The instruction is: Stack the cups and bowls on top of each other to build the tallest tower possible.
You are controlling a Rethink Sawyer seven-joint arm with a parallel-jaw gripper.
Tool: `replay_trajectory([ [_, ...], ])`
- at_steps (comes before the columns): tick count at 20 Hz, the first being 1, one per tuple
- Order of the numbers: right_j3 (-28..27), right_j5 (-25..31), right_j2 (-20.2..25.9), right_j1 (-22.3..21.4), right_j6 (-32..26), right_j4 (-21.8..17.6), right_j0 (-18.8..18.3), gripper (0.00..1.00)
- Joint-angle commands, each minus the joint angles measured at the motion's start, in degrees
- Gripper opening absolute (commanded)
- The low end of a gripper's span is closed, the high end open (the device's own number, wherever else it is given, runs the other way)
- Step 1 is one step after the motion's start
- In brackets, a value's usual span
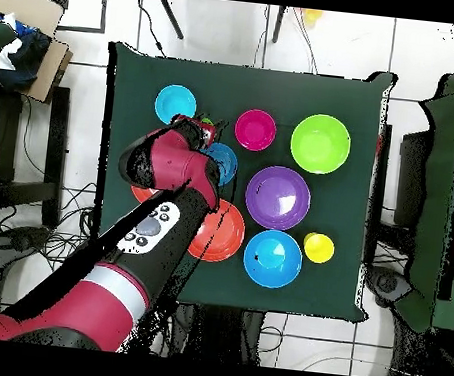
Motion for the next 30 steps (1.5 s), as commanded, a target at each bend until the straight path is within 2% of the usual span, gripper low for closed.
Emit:
replay_trajectory([
  [1, 1.1, 1.2, 7.4, 0.3, 8.3, -0.7, -1.4, 1.00],
  [6, 2.0, 1.8, 8.3, -0.3, 8.9, -0.3, -1.9, 1.00],
  [7, 2.3, 1.6, 8.6, -0.5, 9.2, -0.1, -1.9, 0.00],
  [12, 1.7, 2.1, 7.3, 0.1, 9.2, 0.1, -1.2, 0.00],
  [30, 2.1, 1.9, 7.3, -0.3, 8.6, -0.5, -1.2, 0.00],
])
